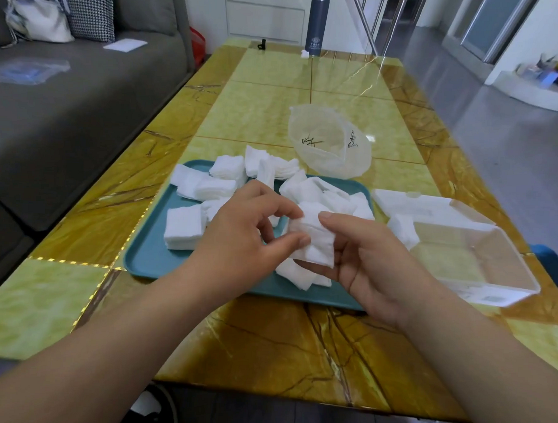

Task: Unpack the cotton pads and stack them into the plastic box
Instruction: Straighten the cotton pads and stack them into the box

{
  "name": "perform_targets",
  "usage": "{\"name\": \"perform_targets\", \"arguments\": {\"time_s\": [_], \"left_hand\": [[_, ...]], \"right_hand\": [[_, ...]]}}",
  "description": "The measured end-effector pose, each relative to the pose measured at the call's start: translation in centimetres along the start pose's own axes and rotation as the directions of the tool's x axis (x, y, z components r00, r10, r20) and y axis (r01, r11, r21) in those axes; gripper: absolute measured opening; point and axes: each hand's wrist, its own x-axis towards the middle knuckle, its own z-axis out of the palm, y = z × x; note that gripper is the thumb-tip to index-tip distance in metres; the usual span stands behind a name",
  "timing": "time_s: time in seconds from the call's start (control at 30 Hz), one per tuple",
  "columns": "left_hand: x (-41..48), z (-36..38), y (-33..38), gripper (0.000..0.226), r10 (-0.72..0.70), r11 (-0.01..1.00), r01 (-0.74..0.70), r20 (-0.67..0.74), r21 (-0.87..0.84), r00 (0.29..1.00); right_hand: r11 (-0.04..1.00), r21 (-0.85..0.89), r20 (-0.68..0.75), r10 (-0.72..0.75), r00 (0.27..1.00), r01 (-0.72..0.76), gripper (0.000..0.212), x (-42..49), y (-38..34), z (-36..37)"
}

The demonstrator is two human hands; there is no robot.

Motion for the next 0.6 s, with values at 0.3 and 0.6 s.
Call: {"name": "perform_targets", "arguments": {"time_s": [0.3,0.6], "left_hand": [[-0.4,-0.3,0.5,0.022,0.091,0.996,-0.092,0.033,0.022,0.995],[-1.0,-1.1,1.4,0.023,-0.005,0.990,0.031,0.188,-0.136,0.982]], "right_hand": [[0.999,0.041,-0.142,0.005,0.990,0.000,0.028,0.4,-0.4,-0.4],[0.972,-0.215,-0.148,-0.130,0.980,0.097,0.025,0.4,-0.4,-1.2]]}}
